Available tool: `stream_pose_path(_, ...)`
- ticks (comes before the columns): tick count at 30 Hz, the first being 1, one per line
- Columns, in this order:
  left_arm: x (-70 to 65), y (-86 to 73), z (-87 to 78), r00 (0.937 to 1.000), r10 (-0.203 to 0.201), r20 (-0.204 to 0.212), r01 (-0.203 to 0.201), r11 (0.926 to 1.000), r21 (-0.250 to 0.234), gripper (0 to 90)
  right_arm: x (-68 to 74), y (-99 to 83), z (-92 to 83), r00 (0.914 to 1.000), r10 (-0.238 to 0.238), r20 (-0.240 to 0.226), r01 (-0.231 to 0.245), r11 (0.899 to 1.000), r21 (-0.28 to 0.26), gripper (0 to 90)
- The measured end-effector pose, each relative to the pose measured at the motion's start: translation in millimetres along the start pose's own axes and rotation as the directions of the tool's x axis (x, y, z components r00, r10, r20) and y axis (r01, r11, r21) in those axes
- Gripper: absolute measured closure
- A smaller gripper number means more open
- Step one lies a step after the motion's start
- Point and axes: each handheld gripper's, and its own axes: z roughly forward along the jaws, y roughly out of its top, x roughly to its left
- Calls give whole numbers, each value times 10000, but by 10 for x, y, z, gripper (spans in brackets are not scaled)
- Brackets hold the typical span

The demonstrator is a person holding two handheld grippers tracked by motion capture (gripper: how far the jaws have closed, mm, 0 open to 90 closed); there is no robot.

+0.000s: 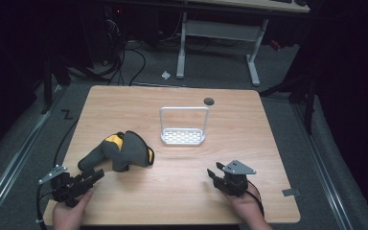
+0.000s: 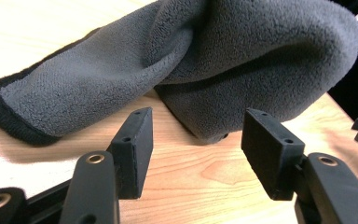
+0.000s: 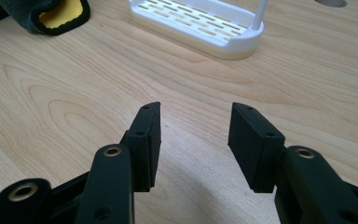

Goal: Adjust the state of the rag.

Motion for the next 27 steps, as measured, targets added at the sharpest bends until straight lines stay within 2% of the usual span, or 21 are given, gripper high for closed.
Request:
stream_pose_path(7, 16, 14, -13, 9999, 151, -71, -151, 9999, -11, 429, 9, -1, 6, 9999, -20, 147, 19, 10000, 17, 526)
stream_pose_path(9, 3, 18, -29, 9993, 338, -141, -338, 9994, -20, 428, 12, -2, 11, 9999, -24, 147, 24, 10000, 44, 520)
stream_pose_path(13, -18, 25, -39, 9990, 430, -153, -431, 9991, -47, 426, 28, -14, 28, 9999, -62, 136, 60, 9999, 151, 517)
stream_pose_path(22, -33, 29, -25, 9986, 488, -184, -488, 9988, -20, 426, 6, -19, 23, 9999, -47, 112, 45, 9999, 130, 514)
stream_pose_path(27, -93, 92, -54, 9968, 774, -193, -778, 9968, -203, 418, 7, -19, 23, 9999, -51, 128, 49, 9999, 139, 512)
